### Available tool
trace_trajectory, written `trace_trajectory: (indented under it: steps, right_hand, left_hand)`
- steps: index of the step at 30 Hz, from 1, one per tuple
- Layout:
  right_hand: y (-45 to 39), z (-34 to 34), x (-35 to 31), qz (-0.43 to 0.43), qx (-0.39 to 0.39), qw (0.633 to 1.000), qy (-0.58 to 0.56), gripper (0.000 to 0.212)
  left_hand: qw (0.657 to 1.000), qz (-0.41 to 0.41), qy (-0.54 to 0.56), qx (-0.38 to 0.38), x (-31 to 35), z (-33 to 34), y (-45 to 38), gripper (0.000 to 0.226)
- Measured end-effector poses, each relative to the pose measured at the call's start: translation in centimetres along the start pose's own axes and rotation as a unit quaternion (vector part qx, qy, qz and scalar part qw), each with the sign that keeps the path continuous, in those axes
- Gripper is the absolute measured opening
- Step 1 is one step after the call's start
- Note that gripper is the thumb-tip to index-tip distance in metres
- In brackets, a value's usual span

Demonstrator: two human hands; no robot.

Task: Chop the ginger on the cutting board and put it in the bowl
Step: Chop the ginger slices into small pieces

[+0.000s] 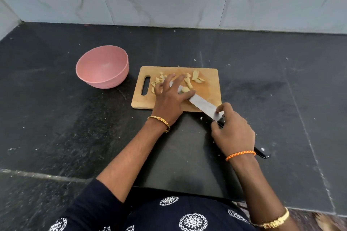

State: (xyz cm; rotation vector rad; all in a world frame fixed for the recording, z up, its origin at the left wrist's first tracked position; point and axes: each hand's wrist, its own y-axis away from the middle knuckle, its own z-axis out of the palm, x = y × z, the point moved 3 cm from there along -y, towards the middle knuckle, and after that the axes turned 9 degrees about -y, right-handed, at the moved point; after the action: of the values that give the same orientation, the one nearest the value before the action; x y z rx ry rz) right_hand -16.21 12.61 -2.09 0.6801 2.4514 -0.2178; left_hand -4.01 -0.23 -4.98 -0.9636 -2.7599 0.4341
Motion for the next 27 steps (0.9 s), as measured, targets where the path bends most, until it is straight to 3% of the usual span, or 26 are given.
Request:
trace_trajectory:
  steps: [7,10,18,22,27]
  right_hand:
    - [-0.1,-0.5,0.9,0.039,-0.013,0.998,-0.044,0.020]
    - [-0.3,-1.1,1.4,0.056,-0.011,0.996,-0.074,0.018]
    - [-0.4,-2.2,2.1,0.095,-0.039,0.988,-0.116,0.023]
    - [-0.2,-1.1,1.6,0.108,-0.055,0.989,-0.082,0.025]
    - [0.1,0.1,-0.6,0.065,-0.067,0.992,-0.083,0.025]
  left_hand:
    - [0.990,-0.140,-0.018,-0.009,-2.9,-1.1,-0.1,0.058]
    - [0.985,-0.170,0.020,0.016,-3.3,-1.5,-0.3,0.065]
    - [0.941,-0.295,0.126,0.104,-5.1,-1.3,-0.4,0.047]
    - [0.929,-0.312,0.151,0.132,-5.2,-1.6,-0.5,0.043]
    - [0.927,-0.299,0.194,0.114,-4.5,-1.5,-1.1,0.043]
